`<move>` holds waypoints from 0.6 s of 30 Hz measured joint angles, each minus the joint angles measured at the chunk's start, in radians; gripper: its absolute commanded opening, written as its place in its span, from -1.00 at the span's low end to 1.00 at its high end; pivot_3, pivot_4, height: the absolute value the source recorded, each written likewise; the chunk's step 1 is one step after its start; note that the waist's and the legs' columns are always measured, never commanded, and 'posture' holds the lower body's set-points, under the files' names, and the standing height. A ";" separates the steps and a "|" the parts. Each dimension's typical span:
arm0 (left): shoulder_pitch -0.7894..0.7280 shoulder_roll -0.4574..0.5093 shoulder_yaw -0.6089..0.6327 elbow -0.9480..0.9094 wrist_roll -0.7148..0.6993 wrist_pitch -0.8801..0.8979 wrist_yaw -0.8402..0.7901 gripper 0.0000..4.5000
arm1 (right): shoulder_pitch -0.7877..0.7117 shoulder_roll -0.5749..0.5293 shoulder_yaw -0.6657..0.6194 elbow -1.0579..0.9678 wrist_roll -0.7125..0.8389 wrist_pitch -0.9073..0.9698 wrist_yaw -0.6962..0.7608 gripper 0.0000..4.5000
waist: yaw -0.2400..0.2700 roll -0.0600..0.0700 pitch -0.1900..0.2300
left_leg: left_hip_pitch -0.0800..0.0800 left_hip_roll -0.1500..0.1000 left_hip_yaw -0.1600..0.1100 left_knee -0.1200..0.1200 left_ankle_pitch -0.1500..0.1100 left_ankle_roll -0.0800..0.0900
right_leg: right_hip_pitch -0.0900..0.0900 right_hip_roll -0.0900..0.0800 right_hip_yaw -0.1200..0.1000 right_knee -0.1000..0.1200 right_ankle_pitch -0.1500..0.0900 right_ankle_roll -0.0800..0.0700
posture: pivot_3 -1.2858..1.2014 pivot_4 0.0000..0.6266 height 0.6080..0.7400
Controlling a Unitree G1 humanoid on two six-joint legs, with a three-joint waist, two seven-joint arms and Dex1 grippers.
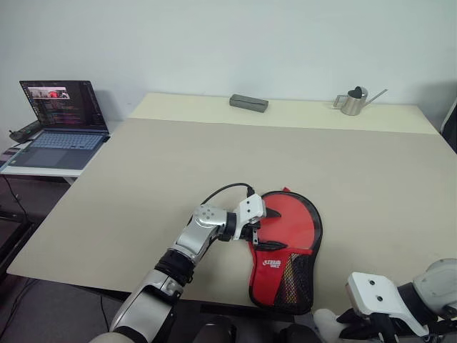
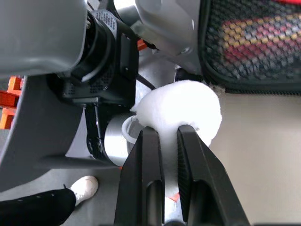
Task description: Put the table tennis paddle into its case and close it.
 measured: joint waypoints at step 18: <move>-0.011 -0.018 0.001 0.019 0.007 -0.002 0.017 1.00 | -0.174 0.019 -0.008 0.117 0.107 -0.010 0.051 -0.01 | -0.002 0.000 0.000 | 0.001 -0.001 0.002 0.001 0.002 0.003 | 0.001 -0.001 0.001 0.000 0.002 0.003 | 0.03 -0.52 1.00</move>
